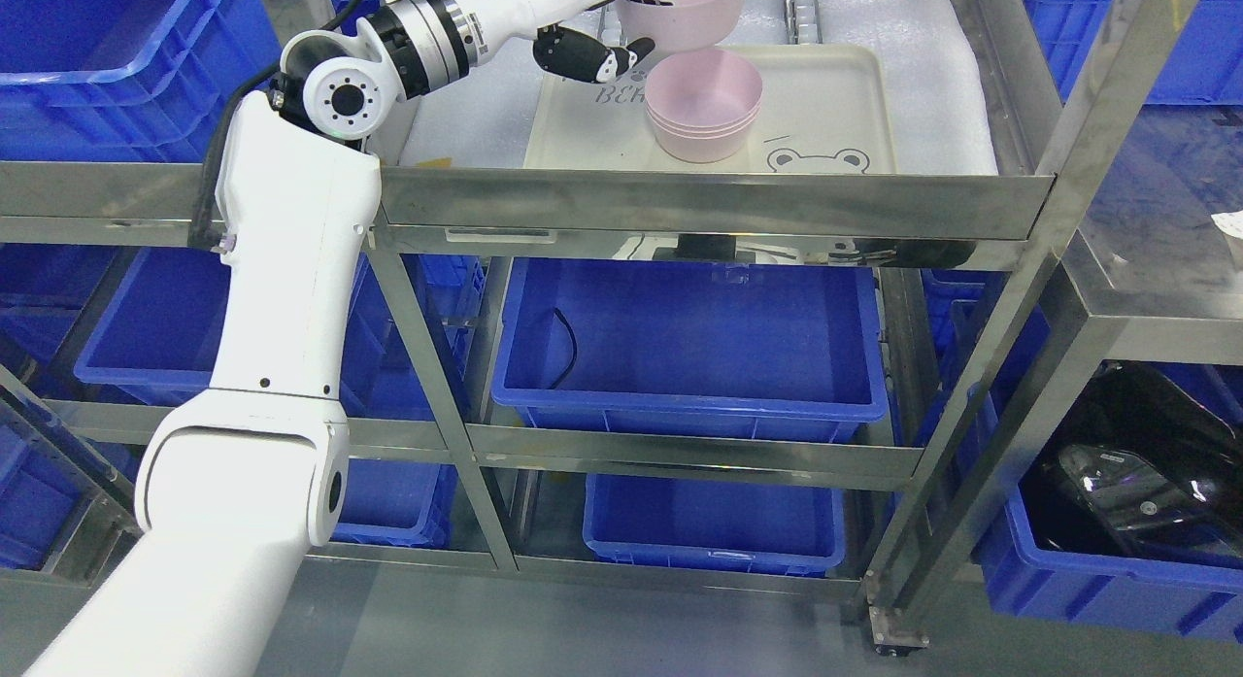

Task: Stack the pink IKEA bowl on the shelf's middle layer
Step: 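Raise the left hand and lower the bowl onto the stacked pink bowl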

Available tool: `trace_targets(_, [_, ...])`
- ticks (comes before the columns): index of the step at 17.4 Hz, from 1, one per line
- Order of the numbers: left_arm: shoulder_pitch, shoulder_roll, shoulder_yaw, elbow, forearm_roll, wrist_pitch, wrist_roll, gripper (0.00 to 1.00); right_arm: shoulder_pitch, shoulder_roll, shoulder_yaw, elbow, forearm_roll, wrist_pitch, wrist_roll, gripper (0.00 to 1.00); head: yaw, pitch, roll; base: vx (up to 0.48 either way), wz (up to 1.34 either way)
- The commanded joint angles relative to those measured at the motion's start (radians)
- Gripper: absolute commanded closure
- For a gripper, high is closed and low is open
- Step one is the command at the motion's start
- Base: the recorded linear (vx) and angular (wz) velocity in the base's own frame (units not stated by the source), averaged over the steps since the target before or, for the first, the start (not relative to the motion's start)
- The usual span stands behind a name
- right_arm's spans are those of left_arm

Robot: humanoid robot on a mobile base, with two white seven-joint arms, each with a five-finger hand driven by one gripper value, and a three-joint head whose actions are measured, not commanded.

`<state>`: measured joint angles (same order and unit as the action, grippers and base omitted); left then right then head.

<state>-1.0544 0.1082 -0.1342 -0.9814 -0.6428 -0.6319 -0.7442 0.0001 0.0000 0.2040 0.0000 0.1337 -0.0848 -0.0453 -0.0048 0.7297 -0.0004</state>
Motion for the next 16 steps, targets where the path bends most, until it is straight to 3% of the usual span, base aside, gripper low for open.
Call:
trace_targets(1, [-0.062,-0.039,-0.119,0.323,-0.009,0.004,0.017,0.96,0.015,-0.017,0.0,-0.017,0.0,0.0,-0.001,0.0,0.0,0.0,0.0,0.0,0.0])
trace_targets(7, [-0.113,-0.045,-0.146,0.349,-0.132,0.043,0.042,0.96,0.015,-0.017,0.0,-0.017,0.0,0.0,-0.001,0.0,0.0,0.0,0.0,0.0,0.0])
trace_targets(16, [-0.17,-0.073,-0.216,0.345,-0.146,0.041,0.051,0.95,0.015,-0.017,0.0,-0.017,0.001,0.0,-0.001,0.0,0.0,0.0,0.0,0.0,0.0])
